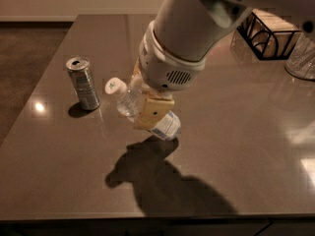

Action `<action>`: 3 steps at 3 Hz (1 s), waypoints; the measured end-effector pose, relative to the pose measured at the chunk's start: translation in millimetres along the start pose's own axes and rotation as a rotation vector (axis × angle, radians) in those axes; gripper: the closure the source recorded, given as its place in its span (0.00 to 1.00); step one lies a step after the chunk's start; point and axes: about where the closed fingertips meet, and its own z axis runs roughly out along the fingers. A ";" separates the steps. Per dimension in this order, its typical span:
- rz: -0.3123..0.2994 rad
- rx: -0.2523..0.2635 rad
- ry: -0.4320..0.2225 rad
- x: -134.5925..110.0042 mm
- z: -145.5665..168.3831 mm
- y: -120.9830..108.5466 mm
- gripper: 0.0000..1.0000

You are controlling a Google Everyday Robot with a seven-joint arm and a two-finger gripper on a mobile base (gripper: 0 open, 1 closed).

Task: Knock blue plastic bottle over

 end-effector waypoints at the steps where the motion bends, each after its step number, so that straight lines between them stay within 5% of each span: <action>1: -0.047 0.069 0.132 13.7 2.0 -8.2 1.00; 3: -0.135 0.128 0.296 28.9 14.1 -19.8 1.00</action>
Offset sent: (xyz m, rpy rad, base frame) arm 0.0372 -0.0273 -0.0269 -0.3158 -0.2286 -0.0205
